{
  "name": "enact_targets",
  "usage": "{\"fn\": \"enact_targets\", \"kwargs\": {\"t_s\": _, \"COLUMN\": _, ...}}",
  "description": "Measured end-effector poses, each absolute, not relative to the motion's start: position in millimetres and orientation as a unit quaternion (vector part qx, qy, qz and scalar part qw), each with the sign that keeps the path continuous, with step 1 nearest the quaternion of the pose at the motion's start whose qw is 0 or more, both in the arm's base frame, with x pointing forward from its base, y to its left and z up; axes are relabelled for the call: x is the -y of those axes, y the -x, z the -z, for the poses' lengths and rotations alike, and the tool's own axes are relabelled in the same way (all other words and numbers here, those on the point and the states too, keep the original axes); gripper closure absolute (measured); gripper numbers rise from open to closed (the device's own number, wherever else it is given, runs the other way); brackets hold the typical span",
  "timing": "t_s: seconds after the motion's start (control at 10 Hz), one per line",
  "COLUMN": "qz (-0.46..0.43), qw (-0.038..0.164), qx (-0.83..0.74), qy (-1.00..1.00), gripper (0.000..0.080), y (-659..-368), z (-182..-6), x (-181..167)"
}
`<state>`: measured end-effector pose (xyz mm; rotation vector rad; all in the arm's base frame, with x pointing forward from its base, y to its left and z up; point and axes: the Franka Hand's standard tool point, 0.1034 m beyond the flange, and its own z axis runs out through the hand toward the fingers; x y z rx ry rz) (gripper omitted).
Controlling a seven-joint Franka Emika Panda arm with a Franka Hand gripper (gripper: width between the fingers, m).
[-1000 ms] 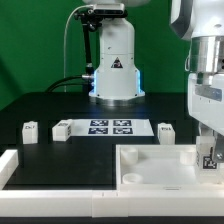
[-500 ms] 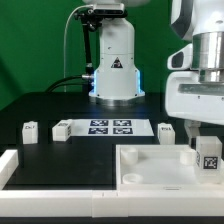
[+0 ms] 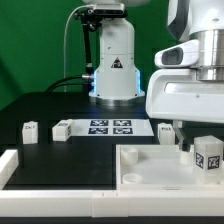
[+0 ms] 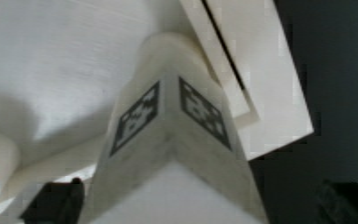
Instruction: Assemble one leg
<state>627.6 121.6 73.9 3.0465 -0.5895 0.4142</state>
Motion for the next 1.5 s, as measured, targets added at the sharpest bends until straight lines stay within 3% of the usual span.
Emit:
{"fn": "enact_targets", "kwargs": {"t_s": 0.6, "qz": -0.135, "qw": 0.060, "qx": -0.101, "qy": -0.984, "gripper": 0.0150, "y": -624.5, "z": -71.4, "x": -119.4}}
{"fn": "enact_targets", "kwargs": {"t_s": 1.0, "qz": -0.093, "qw": 0.062, "qx": -0.098, "qy": -0.989, "gripper": 0.0150, "y": -618.4, "z": -68.4, "x": -118.4}}
{"fn": "enact_targets", "kwargs": {"t_s": 1.3, "qz": 0.076, "qw": 0.074, "qx": -0.055, "qy": -0.993, "gripper": 0.0150, "y": -608.6, "z": -78.2, "x": -115.2}}
{"fn": "enact_targets", "kwargs": {"t_s": 1.5, "qz": 0.078, "qw": 0.044, "qx": -0.067, "qy": -0.994, "gripper": 0.0150, "y": -621.8, "z": -90.6, "x": -104.9}}
